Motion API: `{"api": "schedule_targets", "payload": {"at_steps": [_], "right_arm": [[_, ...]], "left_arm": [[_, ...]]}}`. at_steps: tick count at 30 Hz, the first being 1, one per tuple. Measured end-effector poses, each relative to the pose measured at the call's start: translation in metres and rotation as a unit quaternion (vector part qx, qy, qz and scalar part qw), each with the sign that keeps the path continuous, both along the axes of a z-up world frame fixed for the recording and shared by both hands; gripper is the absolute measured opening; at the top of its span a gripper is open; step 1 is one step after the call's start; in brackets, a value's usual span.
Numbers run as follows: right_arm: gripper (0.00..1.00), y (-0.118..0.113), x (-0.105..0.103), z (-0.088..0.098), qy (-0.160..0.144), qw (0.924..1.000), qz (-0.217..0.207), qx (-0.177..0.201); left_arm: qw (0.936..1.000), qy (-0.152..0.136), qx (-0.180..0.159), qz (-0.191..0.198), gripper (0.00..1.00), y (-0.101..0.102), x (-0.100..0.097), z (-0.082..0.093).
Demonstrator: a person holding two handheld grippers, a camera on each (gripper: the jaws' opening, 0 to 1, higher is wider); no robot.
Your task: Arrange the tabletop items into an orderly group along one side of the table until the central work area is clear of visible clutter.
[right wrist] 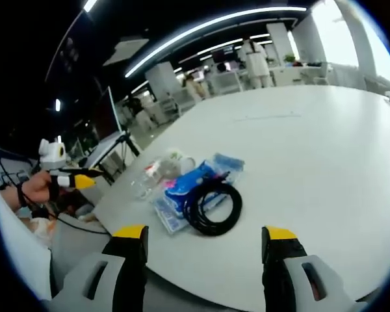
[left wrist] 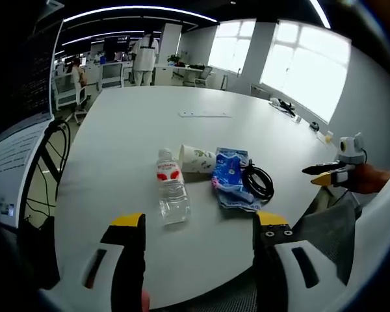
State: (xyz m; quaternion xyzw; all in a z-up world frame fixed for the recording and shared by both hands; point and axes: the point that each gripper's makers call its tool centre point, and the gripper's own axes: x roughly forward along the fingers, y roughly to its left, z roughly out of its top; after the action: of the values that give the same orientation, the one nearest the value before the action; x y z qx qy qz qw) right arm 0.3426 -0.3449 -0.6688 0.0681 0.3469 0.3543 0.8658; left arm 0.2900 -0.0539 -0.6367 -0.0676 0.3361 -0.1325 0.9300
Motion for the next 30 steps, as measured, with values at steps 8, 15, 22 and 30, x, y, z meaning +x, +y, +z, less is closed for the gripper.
{"api": "schedule_targets", "payload": {"at_steps": [8,15,22,30], "right_arm": [[0.72,0.002,-0.001,0.000,0.000,1.0000,0.003,0.001],[0.73,0.004,-0.001,0.001,-0.002,1.0000,0.007,0.004],[0.73,0.006,-0.001,0.001,-0.005,0.9999,0.014,0.004],[0.74,0.007,-0.001,-0.001,0.000,0.9998,0.019,0.003]], "left_arm": [[1.0000,0.005,0.000,-0.001,0.67,0.001,-0.003,-0.003],[1.0000,0.009,0.002,-0.004,0.66,0.000,-0.004,-0.005],[0.9999,0.012,0.002,-0.002,0.66,-0.001,-0.003,-0.007],[0.9998,0.018,-0.001,0.000,0.65,-0.002,-0.004,-0.010]]}}
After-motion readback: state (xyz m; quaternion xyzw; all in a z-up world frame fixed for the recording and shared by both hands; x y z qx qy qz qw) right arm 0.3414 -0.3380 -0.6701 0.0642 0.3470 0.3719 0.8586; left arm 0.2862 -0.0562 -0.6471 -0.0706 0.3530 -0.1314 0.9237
